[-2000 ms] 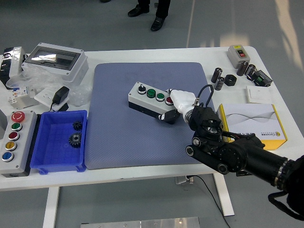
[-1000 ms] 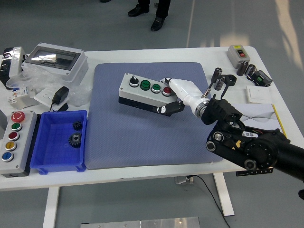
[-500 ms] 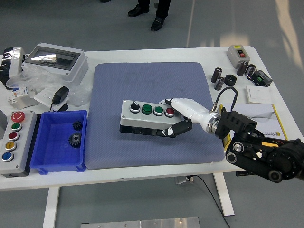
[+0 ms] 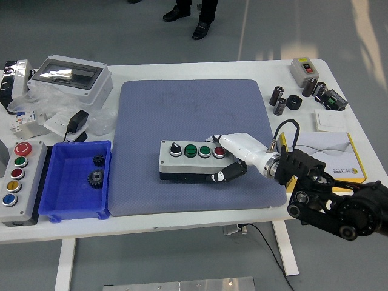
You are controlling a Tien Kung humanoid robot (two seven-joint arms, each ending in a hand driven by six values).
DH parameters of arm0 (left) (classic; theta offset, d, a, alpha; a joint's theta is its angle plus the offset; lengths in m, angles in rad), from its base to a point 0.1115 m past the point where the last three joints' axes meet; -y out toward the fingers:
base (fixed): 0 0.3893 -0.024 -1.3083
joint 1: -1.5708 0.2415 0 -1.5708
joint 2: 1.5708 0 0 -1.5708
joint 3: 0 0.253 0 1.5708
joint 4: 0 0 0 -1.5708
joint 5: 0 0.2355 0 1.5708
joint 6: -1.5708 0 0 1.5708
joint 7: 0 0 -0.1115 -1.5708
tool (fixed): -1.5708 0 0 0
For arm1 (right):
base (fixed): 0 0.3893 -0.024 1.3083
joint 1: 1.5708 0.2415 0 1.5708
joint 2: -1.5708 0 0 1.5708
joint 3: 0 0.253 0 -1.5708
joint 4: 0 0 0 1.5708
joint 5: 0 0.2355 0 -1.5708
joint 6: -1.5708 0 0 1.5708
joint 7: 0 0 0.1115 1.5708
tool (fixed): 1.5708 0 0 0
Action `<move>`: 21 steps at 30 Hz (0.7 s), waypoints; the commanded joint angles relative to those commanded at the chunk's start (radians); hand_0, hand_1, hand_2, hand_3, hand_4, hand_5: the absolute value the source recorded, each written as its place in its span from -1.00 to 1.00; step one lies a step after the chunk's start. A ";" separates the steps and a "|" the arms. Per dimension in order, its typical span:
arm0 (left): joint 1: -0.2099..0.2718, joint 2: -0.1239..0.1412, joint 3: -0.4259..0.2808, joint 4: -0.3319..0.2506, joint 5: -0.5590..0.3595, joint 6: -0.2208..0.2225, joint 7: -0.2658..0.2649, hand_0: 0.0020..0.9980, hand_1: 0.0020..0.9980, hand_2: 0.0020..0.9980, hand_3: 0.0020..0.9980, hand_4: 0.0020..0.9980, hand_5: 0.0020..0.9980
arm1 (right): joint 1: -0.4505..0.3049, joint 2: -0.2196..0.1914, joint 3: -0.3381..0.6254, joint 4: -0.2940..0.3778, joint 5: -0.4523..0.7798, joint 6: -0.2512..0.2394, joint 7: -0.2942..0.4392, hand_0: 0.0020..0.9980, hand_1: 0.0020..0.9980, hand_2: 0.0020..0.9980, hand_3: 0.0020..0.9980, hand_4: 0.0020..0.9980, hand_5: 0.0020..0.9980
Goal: Pick up the button,place it on the desk,press the button,press the button
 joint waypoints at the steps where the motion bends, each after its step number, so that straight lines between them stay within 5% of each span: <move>1: -0.001 0.000 0.000 0.000 0.001 0.000 0.000 0.24 0.17 0.11 0.21 0.10 -0.46 | 0.001 0.000 0.000 -0.002 0.002 0.003 -0.001 -0.57 -0.24 -0.20 -0.22 -0.63 -1.00; 6: -0.004 -0.001 0.001 0.000 0.000 -0.001 0.001 0.24 0.17 0.11 0.21 0.10 -0.46 | 0.005 0.002 0.002 -0.010 0.012 0.015 -0.007 -0.57 -0.24 -0.20 -0.22 -0.63 -1.00; 7: -0.005 -0.001 0.001 0.000 0.000 -0.001 0.001 0.24 0.17 0.11 0.20 0.10 -0.46 | 0.006 0.002 0.002 -0.012 0.015 0.017 -0.007 -0.35 -0.04 -0.06 -0.13 -0.48 -1.00; 12: -0.008 0.000 0.001 0.000 0.000 0.000 0.002 0.24 0.17 0.11 0.20 0.10 -0.46 | 0.011 0.003 -0.003 -0.019 0.026 0.022 -0.007 -0.35 -0.04 -0.06 -0.13 -0.48 -1.00; 13: -0.008 0.000 0.001 0.000 0.000 0.000 0.003 0.24 0.17 0.11 0.20 0.10 -0.46 | 0.012 0.003 -0.005 -0.019 0.028 0.023 -0.007 0.40 0.34 0.29 0.27 -0.58 -1.00; 18: -0.008 -0.001 0.002 0.000 -0.002 0.000 0.008 0.24 0.17 0.11 0.20 0.10 -0.46 | 0.014 0.005 -0.008 -0.021 0.031 0.023 -0.008 0.40 0.34 0.29 0.27 -0.58 -1.00; 19: -0.007 -0.001 0.002 0.000 -0.001 0.000 0.008 0.24 0.17 0.11 0.20 0.09 -0.47 | 0.015 0.005 -0.008 -0.022 0.032 0.023 -0.008 0.64 0.47 0.42 0.38 -0.56 -1.00; 21: -0.007 0.000 0.002 0.000 -0.002 0.001 0.010 0.24 0.17 0.11 0.20 0.09 -0.47 | 0.015 0.005 -0.009 -0.022 0.033 0.022 -0.007 0.64 0.47 0.42 0.38 -0.56 -1.00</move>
